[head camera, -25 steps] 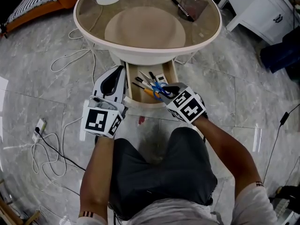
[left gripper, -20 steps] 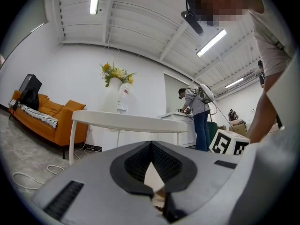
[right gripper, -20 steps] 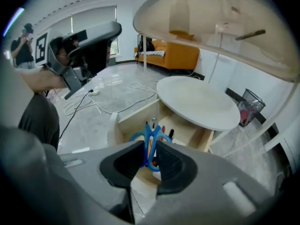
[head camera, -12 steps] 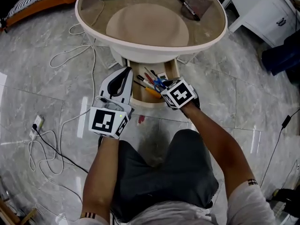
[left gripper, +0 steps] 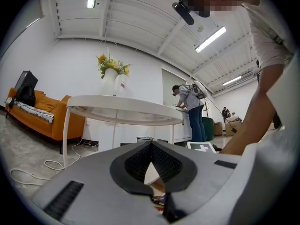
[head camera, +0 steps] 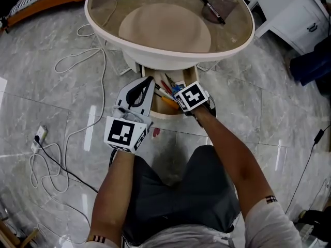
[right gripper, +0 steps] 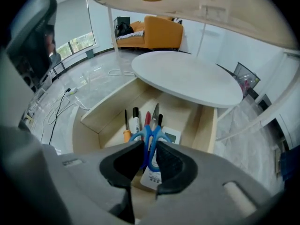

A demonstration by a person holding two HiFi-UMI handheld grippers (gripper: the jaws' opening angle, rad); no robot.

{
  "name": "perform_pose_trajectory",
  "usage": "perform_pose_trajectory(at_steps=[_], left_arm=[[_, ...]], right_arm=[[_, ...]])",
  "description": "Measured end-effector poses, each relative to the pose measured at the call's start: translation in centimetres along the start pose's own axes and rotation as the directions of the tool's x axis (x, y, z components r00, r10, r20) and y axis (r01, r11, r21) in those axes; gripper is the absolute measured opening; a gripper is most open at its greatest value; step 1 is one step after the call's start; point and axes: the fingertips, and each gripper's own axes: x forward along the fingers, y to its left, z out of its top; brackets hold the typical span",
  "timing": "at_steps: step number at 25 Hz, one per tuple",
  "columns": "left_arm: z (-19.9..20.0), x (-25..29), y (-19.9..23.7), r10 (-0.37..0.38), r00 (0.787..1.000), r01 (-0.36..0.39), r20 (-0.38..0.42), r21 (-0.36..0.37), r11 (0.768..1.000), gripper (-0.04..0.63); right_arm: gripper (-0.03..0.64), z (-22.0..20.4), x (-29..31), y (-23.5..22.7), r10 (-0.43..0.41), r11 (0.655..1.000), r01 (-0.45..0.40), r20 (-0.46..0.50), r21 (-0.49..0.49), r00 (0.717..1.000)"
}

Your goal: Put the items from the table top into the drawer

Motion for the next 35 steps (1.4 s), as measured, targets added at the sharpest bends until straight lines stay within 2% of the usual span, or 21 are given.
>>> perform_pose_trajectory(at_steps=[10,13,17,21,27,33,35], left_arm=[[-0.6,-0.1,0.2,-0.003,1.0,0.003,-0.008,-0.007,1.0,0.0],[-0.8,0.0,0.2,-0.006,1.0,0.006,-0.011,-0.009,1.0,0.0],[-1.1,0.1,0.1,-0.011,1.0,0.011,-0.015,-0.011,1.0,0.0],[-1.9,0.1,0.1,-0.022,0.999,0.021,-0.041,-0.006,1.0,0.0],[-2.5,0.3,0.3,-0.033,0.997,0.033,-0.064,-0.004,0.999,0.0],[-2.8,0.7,0.3,-0.052,0.996,0.052,-0.07,-0.003,0.999,0.0],[-2.9,0.9,0.1,-0.06,0.996,0.061,-0.072,0.0,0.998,0.0]], right_arm=[[0.086,-0.3,2.2,-0.8,0.01,1.0,-0.011,-0.127,-0.008,0.992],[0.091,-0.3,2.5,-0.4,0.031,0.999,-0.033,-0.134,-0.012,0.991],[0.129,0.3,2.2,-0.3,0.044,0.999,-0.046,-0.107,-0.013,0.993],[0.129,1.0,0.8,-0.3,0.035,0.999,-0.036,-0.039,-0.026,0.999],[0.104,2.1,-2.7,0.0,0.027,0.999,-0.021,0.135,-0.04,0.99],[0.009,2.9,-7.2,0.3,0.004,0.997,0.021,0.325,-0.073,0.946],[0.003,2.9,-8.9,0.4,0.0,0.996,0.033,0.379,-0.079,0.925]])
